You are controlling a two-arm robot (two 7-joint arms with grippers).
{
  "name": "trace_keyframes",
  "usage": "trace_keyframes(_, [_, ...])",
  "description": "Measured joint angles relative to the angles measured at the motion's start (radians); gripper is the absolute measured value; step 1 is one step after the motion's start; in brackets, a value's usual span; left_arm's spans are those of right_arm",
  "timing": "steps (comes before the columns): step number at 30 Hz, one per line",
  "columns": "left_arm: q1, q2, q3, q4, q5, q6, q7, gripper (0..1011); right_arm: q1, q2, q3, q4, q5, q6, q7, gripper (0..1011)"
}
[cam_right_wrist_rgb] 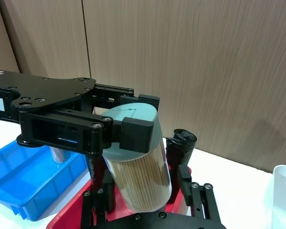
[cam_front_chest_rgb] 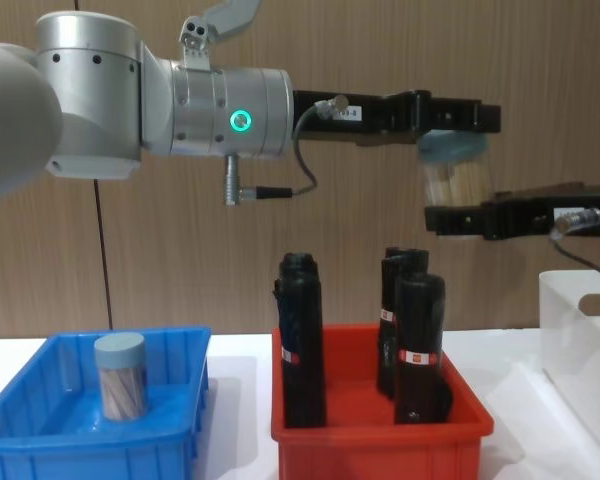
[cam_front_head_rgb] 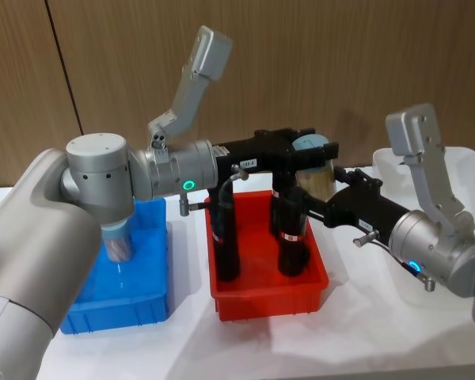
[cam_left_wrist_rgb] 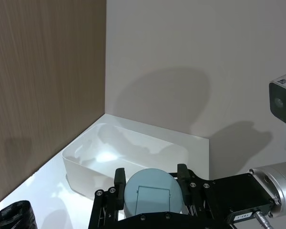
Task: Pick the cotton swabs from the blue box and place them into the white box.
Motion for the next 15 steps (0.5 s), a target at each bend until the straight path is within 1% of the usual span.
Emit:
trace_keyframes(1, [0.000, 0.000, 0.000, 0.000, 0.000, 0.000, 0.000, 669, 0.001, -0.001, 0.000, 0.001, 0.000, -0.001, 0.000, 815])
trace_keyframes(2, [0.000, 0.000, 0.000, 0.000, 0.000, 0.000, 0.000, 669, 0.001, -0.001, 0.000, 0.001, 0.000, -0.001, 0.000, 815])
trace_keyframes(4, [0.000, 0.000, 0.000, 0.000, 0.000, 0.000, 0.000, 669, 0.003, -0.002, -0.001, 0.003, 0.001, -0.003, 0.001, 746])
trace_keyframes(7, [0.000, 0.000, 0.000, 0.000, 0.000, 0.000, 0.000, 669, 0.005, -0.003, -0.001, 0.005, 0.005, -0.005, 0.002, 683])
trace_keyframes(12, [0.000, 0.000, 0.000, 0.000, -0.001, -0.001, 0.000, 671, 0.006, -0.004, -0.002, 0.007, 0.007, -0.009, 0.002, 674])
trace_keyframes(15, [0.000, 0.000, 0.000, 0.000, 0.000, 0.000, 0.000, 743, 0.008, -0.004, -0.001, 0.007, 0.008, -0.012, 0.001, 673])
